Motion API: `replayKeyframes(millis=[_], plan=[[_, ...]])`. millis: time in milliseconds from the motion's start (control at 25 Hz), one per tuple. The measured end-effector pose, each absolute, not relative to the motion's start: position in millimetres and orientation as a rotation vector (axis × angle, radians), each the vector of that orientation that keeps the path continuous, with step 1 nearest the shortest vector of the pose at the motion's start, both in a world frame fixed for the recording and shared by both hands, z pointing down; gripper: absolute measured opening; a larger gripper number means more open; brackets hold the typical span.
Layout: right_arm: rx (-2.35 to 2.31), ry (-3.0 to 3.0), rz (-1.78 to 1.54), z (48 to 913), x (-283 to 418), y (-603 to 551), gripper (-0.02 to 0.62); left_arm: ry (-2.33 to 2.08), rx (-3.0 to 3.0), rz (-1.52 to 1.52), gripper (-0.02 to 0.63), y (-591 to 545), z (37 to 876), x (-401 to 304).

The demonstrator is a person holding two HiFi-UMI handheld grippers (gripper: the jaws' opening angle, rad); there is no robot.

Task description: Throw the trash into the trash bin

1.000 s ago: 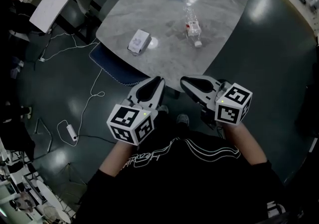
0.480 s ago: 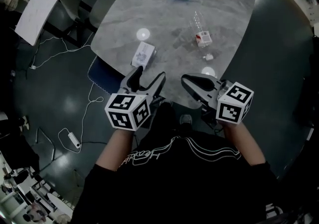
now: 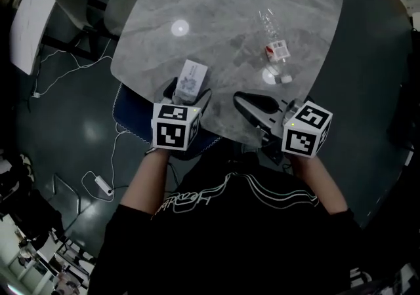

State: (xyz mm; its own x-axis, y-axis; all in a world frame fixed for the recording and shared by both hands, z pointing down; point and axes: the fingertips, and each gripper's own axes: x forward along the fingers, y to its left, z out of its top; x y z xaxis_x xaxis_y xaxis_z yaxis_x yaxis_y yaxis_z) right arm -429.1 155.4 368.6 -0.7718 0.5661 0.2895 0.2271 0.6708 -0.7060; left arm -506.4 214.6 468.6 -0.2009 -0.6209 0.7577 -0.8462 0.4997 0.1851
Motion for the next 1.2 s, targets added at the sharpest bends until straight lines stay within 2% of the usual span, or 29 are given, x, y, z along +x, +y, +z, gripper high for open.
replayKeyframes(millis=[240,760,880,1200], plan=[[-0.577,-2.369,0.932,380.8,-438.4,146.8,0.037,-1.852,1.206,0.499,0.365,215.9,504.4,-514.3],[-0.470,-2.337,0.974,396.6,-438.3,137.1,0.037,-1.711,1.157,0.526,0.362,230.9,529.1,-507.6],[-0.408,-2.345,1.030,401.4,-437.5,128.9,0.037,-1.727,1.148,0.535,0.335,232.0,529.8,-511.6],[-0.322,-2.336,1.058,408.1,-422.7,123.3,0.036,-1.778,1.143,0.487,0.327,228.3,522.7,-513.6]])
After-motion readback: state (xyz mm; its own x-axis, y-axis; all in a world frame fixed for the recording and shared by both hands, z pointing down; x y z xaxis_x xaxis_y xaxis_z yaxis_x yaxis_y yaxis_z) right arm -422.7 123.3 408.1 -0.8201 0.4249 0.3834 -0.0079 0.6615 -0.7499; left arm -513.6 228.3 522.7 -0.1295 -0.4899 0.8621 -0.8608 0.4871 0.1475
